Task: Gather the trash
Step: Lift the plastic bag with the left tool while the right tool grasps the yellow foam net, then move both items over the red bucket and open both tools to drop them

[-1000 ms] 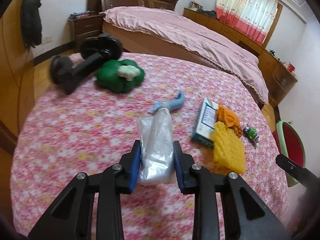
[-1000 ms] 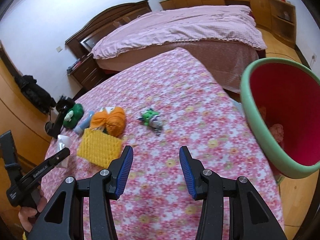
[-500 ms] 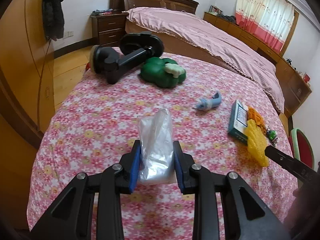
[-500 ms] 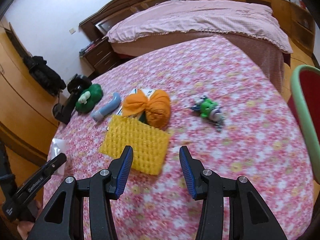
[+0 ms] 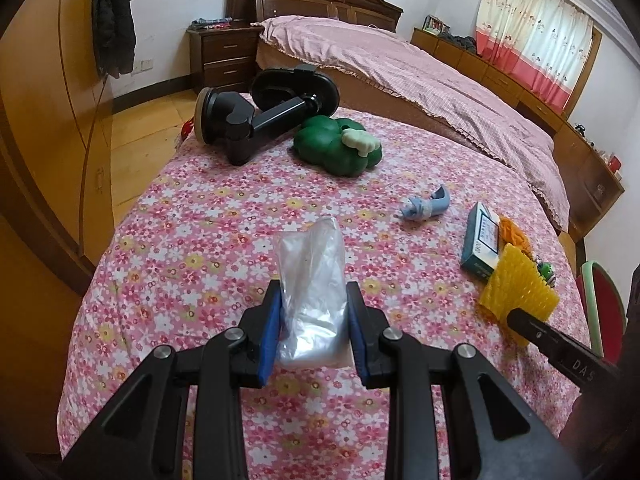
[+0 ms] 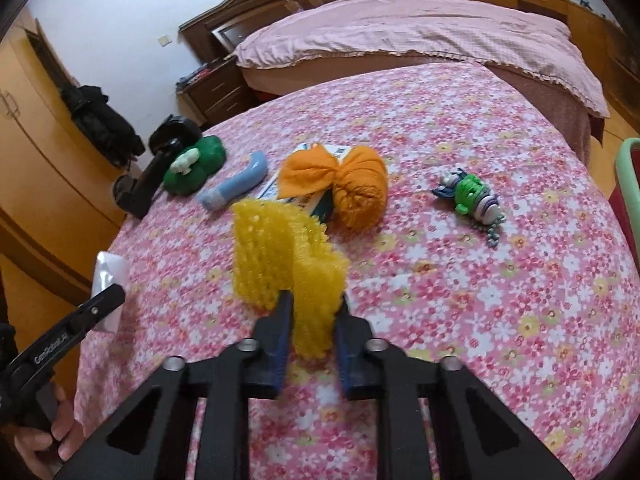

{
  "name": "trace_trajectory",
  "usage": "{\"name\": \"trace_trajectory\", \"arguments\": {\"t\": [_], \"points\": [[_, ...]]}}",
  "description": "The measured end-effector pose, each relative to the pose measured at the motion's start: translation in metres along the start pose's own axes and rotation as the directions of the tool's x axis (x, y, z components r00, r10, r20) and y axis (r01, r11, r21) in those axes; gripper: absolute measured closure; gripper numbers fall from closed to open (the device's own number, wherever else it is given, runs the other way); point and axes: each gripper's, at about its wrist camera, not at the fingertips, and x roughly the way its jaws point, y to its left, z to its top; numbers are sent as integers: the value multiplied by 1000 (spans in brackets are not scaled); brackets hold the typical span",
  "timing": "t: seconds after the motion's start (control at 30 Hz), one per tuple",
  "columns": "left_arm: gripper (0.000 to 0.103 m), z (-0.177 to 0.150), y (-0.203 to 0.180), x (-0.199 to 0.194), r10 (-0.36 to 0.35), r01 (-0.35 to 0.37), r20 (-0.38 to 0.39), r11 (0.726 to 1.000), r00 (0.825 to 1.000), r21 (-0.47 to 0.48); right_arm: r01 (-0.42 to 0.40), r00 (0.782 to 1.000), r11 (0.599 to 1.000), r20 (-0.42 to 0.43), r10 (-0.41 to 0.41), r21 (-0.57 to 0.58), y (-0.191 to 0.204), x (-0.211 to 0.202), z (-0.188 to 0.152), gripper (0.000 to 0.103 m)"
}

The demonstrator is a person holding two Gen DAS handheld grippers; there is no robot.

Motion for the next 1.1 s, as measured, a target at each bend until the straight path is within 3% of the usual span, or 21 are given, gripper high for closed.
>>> {"name": "trace_trajectory", "arguments": {"t": [0.53,1.1], "points": [[72,-7,-33,-32,-49,47,40,998,998,51,-41,988,999,147,44,-23,3,-76,-18,91],[72,-10,-106,-66,-168,154,70,972,983,177,10,950,995,311,-41,104,-54,-161,-34,91]]}}
